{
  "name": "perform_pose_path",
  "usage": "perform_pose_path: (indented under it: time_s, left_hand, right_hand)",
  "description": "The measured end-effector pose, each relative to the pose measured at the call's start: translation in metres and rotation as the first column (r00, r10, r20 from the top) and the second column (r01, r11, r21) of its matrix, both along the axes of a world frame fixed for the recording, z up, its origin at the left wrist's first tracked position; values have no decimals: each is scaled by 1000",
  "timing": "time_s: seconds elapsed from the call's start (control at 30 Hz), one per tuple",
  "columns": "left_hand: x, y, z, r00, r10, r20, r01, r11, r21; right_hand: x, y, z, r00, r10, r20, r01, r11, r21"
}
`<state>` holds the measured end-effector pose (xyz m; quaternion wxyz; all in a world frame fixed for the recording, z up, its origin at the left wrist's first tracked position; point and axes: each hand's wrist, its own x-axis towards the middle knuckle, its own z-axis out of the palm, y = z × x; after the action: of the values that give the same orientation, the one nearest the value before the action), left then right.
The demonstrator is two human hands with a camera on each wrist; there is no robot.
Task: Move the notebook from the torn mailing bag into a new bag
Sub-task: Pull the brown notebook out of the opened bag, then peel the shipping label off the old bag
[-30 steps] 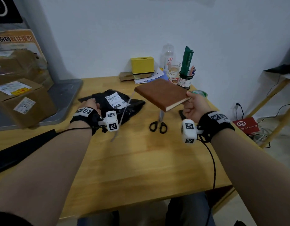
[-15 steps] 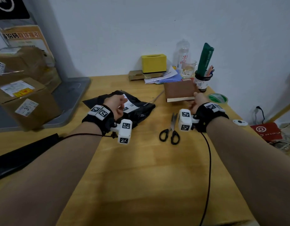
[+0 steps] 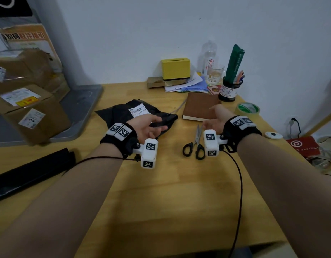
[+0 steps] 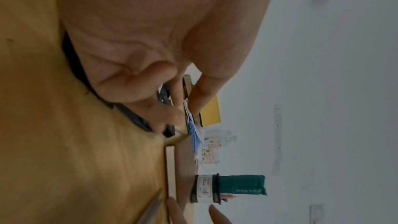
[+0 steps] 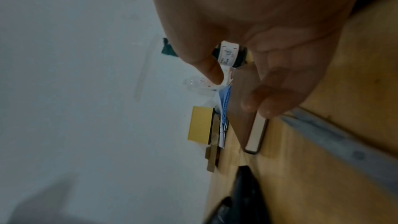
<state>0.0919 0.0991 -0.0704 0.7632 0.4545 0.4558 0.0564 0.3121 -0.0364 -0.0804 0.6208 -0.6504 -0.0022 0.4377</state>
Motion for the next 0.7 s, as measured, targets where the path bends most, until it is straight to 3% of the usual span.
perform_pose_path:
  time_s: [0.1, 0.27, 0.43, 0.7]
  left_hand:
    - [-10, -18, 3, 996, 65, 52, -61, 994, -87]
    - [-27, -28, -1, 941, 277, 193, -238, 950, -202]
    - [-56, -18, -3, 911, 394, 124, -392, 919, -45]
    - [-88, 12, 12, 770, 622, 146, -639, 749, 175]
  right_hand:
    - [-16, -3, 1, 988, 17, 152, -9, 999, -49]
    - [-49, -4, 10, 984, 92, 153, -93, 996, -1]
    - [-76, 1, 19, 965, 210, 159, -212, 977, -7]
    - [-114, 32, 32, 893, 393, 218, -406, 914, 12]
